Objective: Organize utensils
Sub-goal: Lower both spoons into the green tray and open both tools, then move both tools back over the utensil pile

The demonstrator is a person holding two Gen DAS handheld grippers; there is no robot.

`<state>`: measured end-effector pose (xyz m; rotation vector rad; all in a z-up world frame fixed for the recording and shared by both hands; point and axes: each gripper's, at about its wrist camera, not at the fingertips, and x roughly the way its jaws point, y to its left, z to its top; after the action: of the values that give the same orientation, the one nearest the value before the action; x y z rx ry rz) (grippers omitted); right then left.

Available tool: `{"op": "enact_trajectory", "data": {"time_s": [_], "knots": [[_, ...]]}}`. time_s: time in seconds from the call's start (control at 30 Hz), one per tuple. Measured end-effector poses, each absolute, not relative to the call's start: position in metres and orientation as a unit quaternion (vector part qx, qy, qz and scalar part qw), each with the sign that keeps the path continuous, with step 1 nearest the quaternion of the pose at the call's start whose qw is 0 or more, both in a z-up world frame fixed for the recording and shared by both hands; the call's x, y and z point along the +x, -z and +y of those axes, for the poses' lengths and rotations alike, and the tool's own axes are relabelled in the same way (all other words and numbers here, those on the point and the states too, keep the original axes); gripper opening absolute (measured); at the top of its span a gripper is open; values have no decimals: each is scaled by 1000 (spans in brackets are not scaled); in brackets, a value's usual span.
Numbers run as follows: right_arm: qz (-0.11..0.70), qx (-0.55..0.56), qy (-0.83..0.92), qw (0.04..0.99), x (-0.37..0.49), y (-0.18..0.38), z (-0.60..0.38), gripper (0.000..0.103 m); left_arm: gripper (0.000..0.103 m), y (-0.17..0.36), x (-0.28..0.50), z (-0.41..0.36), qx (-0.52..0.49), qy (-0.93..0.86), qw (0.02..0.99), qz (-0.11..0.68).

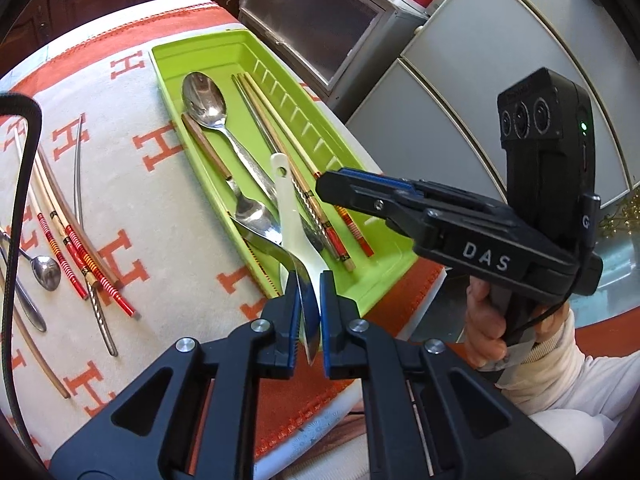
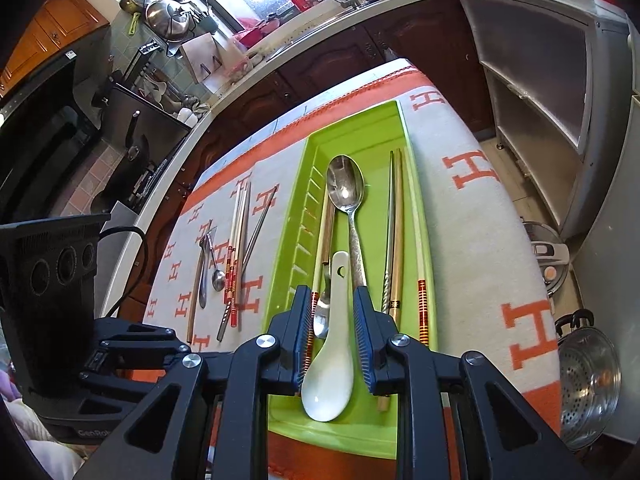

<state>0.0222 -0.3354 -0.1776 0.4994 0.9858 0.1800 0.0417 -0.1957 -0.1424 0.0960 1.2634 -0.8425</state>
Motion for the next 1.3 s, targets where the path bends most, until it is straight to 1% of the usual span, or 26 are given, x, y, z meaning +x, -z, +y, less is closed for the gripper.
{"op": "enact_trajectory", "data": {"time_s": [0.23,0.3,0.33,0.37,0.6,0.63,0.67,0.73,1.07,1.3], "knots": [[467,239,-82,847,22,179,-338,22,5,146,43,-212,84,370,745,549],[466,241,-80,848,21,177,-340,22,9,150,46,-216,90,370,735,561],[465,242,-80,848,20,177,-341,22,16,152,46,-217,94,368,729,570],[463,243,-80,849,19,176,-342,22,17,154,46,-219,95,369,725,574],[461,243,-79,850,17,172,-341,22,20,141,41,-206,84,382,721,571],[461,242,-81,850,16,171,-339,22,23,139,40,-203,79,384,720,573],[461,240,-83,850,16,171,-337,22,29,138,37,-198,77,383,720,573],[462,236,-87,851,17,169,-333,22,35,131,36,-190,71,381,726,567],[480,209,-132,842,25,162,-291,22,35,103,34,-105,18,324,771,549],[499,174,-165,833,39,158,-245,22,35,99,36,-42,-14,271,796,541]]}}
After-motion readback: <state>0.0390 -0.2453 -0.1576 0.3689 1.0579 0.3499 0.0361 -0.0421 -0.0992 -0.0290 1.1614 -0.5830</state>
